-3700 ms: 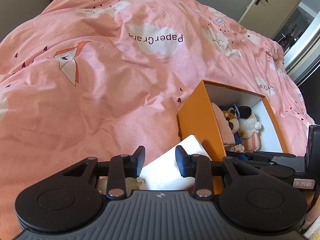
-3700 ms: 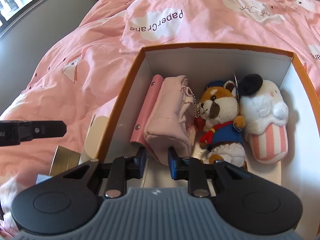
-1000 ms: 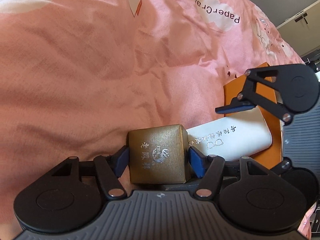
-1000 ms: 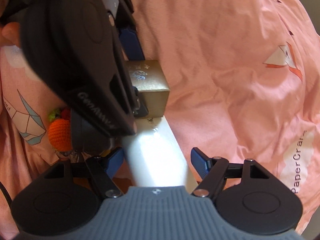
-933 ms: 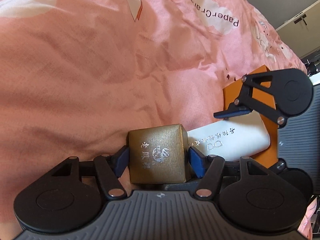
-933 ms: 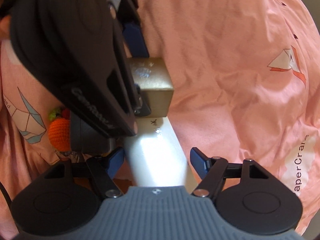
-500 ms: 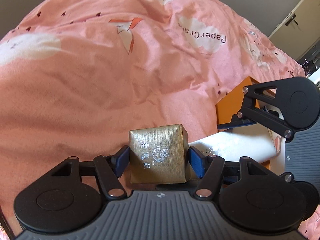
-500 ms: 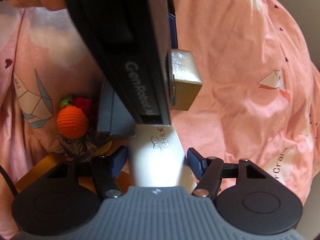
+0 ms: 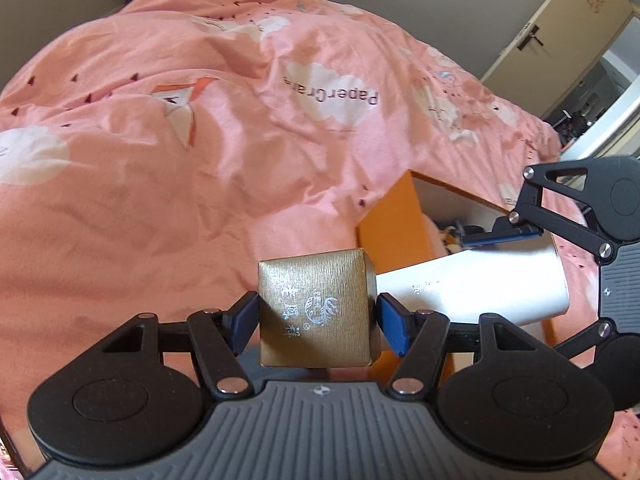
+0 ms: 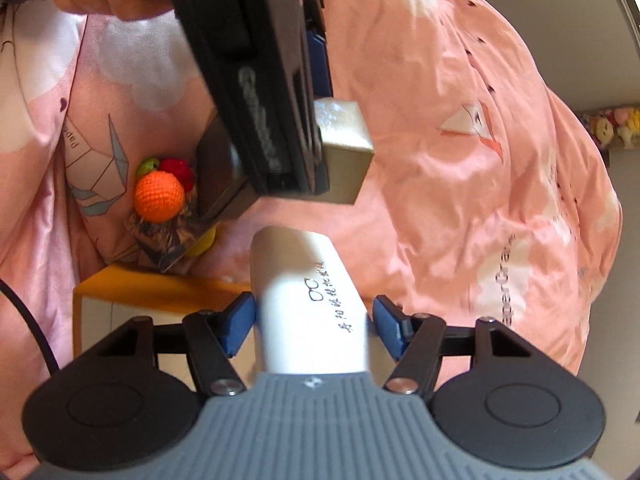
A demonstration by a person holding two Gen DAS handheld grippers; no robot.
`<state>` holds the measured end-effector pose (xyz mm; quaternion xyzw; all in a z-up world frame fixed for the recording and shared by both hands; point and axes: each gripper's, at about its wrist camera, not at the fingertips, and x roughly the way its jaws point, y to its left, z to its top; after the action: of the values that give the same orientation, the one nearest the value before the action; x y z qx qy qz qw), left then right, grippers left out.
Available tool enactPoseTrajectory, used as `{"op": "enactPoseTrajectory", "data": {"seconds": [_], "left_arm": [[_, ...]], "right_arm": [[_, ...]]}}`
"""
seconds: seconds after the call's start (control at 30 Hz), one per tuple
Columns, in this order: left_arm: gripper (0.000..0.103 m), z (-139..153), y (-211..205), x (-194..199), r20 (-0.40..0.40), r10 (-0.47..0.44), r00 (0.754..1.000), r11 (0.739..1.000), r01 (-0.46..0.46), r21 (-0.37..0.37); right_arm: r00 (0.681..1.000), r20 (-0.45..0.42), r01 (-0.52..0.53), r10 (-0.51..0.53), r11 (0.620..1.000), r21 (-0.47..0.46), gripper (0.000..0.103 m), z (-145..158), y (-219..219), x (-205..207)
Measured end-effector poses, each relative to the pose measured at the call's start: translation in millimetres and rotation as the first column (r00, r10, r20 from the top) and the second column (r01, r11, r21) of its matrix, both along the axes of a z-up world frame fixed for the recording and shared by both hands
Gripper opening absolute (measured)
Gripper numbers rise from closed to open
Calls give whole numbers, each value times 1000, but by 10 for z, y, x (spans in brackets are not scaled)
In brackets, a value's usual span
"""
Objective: Organize objects
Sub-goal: 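Carry the gold cube box and white box toward the shoebox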
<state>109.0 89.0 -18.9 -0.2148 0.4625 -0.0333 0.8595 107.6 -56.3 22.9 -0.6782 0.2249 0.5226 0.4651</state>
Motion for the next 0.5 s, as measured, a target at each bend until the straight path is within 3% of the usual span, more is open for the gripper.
{"op": "enactPoseTrajectory", "data": {"seconds": [0.13,0.3,0.5], "left_arm": [[73,53,-82,31,1,-58,998,998,58,-37],[73,47,-212,126,-13,-102,995,992,100,-82],[73,98,-294,208,-31,-120,992,992,119,-38]], "right_arm": [[992,-52,116,-113,993,38,65,177,-258,155],[971,-98,227,-219,971,78,63,-29,-530,266],[942,-190,306,-276,939,156,61,-279,-697,387]]}}
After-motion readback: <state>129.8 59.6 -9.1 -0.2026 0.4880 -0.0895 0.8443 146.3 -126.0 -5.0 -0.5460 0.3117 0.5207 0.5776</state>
